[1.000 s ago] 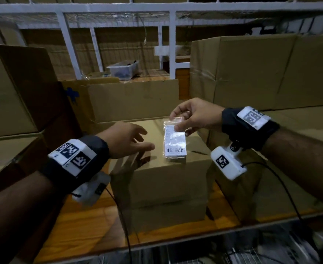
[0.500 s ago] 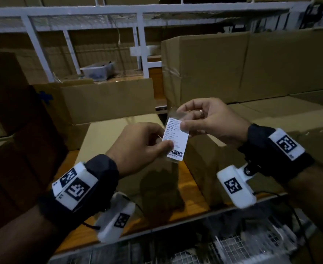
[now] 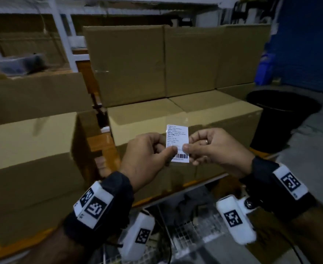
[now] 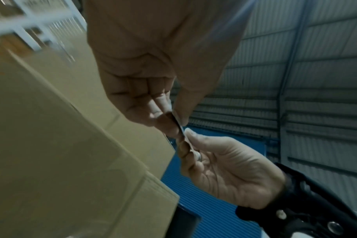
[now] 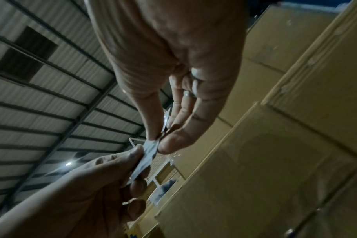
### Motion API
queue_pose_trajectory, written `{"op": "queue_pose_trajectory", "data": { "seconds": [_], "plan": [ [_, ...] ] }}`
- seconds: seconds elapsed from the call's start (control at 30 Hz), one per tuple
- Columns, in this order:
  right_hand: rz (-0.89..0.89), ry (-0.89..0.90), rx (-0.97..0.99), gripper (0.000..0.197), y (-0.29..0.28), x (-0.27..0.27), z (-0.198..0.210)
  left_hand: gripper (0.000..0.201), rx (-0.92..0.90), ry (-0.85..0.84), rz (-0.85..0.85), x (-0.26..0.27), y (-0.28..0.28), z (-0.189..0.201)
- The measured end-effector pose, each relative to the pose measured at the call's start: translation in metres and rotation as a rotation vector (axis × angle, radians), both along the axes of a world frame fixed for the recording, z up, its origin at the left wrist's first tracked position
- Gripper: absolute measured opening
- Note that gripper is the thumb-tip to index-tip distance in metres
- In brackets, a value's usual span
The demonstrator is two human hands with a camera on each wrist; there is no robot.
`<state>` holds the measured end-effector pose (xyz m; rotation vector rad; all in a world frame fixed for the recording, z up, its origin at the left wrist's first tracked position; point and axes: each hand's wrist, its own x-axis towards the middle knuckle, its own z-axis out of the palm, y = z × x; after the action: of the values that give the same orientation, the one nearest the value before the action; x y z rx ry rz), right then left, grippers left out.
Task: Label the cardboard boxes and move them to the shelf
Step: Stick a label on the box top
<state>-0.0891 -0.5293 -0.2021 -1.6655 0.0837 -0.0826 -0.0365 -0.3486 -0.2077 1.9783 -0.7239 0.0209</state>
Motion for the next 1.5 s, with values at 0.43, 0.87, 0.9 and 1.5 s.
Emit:
{"op": "queue_pose_trajectory", "data": {
  "seconds": [0.43,0.87,0.9,1.5],
  "plan": [
    [-0.429,-0.036,-0.03,0.017,-0.163,0.008,-0.007,0.013,-0.113,0.102,-0.186,0.051,-0.199,-0.019],
    [-0.73,-0.155,-0.032,0.014,-0.322,0.033,-0.004,0.023,-0.093,0.061,-0.175,0.085,-0.391,-0.003],
    [-0.742,-0.155,-0.036,0.012,-0.338,0.037,-0.003,0.021,-0.099,0.071,-0.156,0.089,-0.406,-0.002],
    [-0.636,0.135,-0.638,0.009,-0.488,0.112,-0.026,0.018,0.142,0.078,0.092,0.118,-0.512,0.002]
  ]
}}
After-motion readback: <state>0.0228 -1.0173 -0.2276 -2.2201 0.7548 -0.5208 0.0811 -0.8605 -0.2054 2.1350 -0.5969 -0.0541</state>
